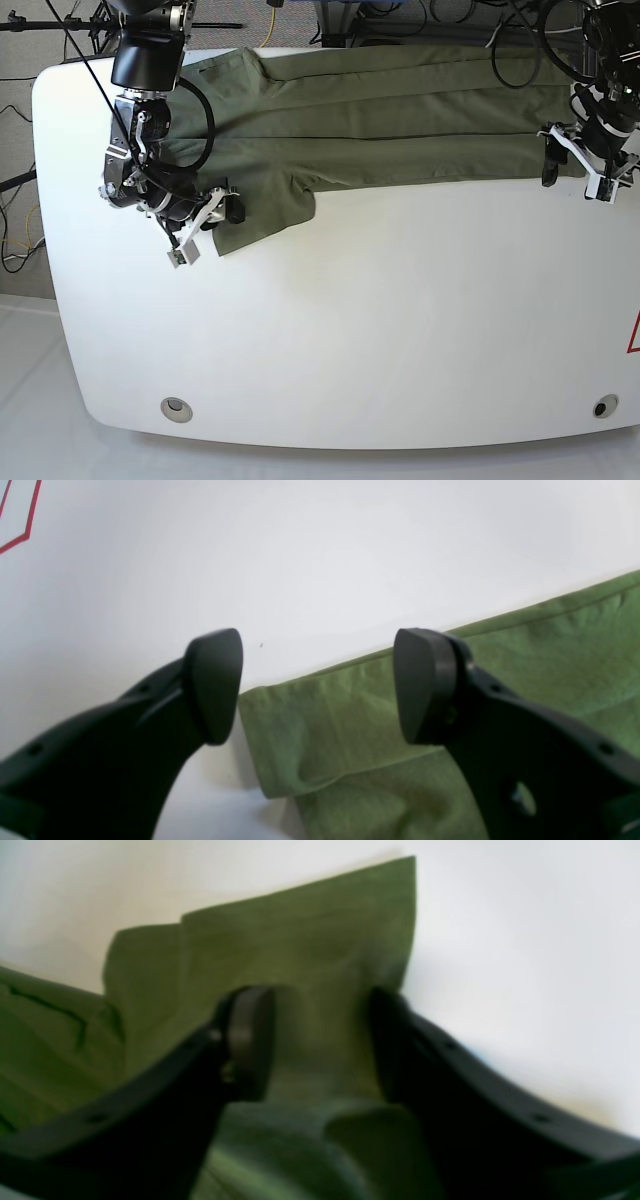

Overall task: Fold the T-shirt properly
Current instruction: 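Lower the right gripper and pinch the strip end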

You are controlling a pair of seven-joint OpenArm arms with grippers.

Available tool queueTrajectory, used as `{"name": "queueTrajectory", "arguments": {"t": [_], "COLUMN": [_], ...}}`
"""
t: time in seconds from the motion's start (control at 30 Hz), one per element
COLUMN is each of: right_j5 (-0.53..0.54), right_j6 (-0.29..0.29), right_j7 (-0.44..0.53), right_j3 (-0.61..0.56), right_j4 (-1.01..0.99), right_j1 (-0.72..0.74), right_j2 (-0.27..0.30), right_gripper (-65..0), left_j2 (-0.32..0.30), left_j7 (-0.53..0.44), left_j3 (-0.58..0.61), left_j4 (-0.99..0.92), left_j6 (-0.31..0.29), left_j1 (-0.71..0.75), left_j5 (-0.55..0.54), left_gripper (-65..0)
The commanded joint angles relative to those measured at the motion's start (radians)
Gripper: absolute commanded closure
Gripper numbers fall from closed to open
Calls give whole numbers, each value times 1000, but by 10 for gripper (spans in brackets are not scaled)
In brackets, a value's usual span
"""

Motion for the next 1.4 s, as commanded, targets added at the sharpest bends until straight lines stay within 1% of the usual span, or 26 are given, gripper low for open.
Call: {"name": "queueTrajectory", "arguments": {"t": [0.0,0.13,0.53,0.87,0.93,1.0,1.13,1.27,1.37], "right_j5": [0,2,7,0,-4,-2,0,7,7], "right_j6": [-4,-5,-7,-13,-7,-8,-7,-8,-9], "right_j7": [-7,-5,14,33,36,31,15,6,1], "right_j3": [-6,-3,10,-3,-8,-7,-5,-8,-9], "right_j4": [15,10,-32,-30,-21,-21,-12,-8,0], "right_j1": [10,10,13,5,0,-1,-4,2,3], "right_j2": [8,8,1,-20,-30,-34,-37,-35,-32], "right_gripper": [-394,-414,-393,-410,-382,-340,-222,-137,-124], "left_j2": [-15,-13,-6,-8,-10,-11,-11,-13,-13], "left_j7": [-18,-16,-17,-15,-14,-16,-19,-22,-20], "left_j3": [-10,-8,-4,-3,0,1,-1,0,-1], "left_j4": [17,17,14,16,15,14,14,13,13], "left_j6": [1,2,5,5,7,8,9,4,5], "left_j1": [-2,-4,-3,-4,-5,-5,-5,-3,-4], "left_j5": [-15,-16,-14,-14,-14,-14,-15,-15,-16], "left_gripper": [-438,-439,-436,-436,-438,-438,-436,-436,-436]}}
